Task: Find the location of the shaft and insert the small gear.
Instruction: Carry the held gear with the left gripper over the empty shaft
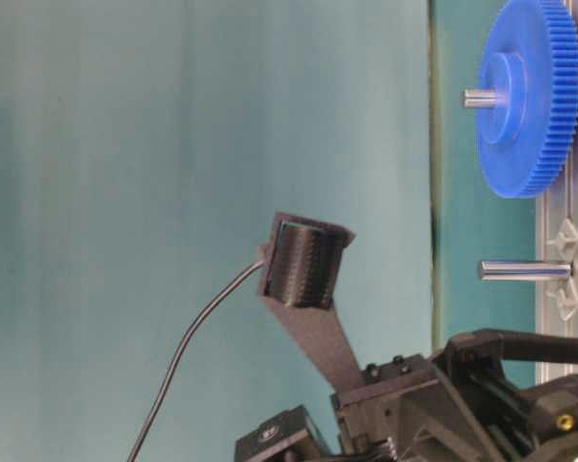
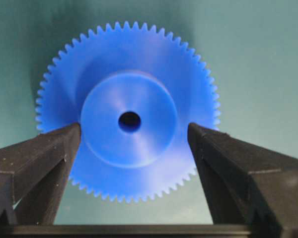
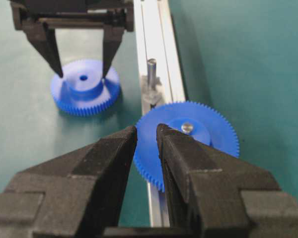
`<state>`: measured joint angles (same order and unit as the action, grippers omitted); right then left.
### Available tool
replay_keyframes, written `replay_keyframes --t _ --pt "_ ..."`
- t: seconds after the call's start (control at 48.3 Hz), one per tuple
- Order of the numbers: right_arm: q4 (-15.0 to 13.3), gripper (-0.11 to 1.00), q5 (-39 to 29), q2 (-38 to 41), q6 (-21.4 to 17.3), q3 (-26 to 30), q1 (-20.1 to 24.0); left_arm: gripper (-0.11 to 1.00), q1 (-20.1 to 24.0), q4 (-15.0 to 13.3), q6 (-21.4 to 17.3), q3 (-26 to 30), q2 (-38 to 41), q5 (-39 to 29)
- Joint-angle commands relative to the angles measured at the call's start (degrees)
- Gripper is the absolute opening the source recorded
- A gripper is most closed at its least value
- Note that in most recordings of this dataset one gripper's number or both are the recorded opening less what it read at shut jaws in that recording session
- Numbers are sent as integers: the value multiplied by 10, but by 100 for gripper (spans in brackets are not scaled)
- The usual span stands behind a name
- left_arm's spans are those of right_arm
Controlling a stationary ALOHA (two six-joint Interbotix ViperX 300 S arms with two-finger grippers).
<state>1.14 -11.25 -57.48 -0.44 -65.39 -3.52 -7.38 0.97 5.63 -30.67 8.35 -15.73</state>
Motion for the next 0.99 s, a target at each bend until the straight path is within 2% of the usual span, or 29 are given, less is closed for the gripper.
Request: replay_keyframes --t 0.0,0.311,0.974 --pt "1 37 3 3 -4 7 1 91 7 2 0 13 -7 2" --pt "4 37 4 3 -18 4 5 91 14 2 -1 18 -3 2" --pt "4 37 6 3 -18 -4 5 91 2 2 9 30 7 2"
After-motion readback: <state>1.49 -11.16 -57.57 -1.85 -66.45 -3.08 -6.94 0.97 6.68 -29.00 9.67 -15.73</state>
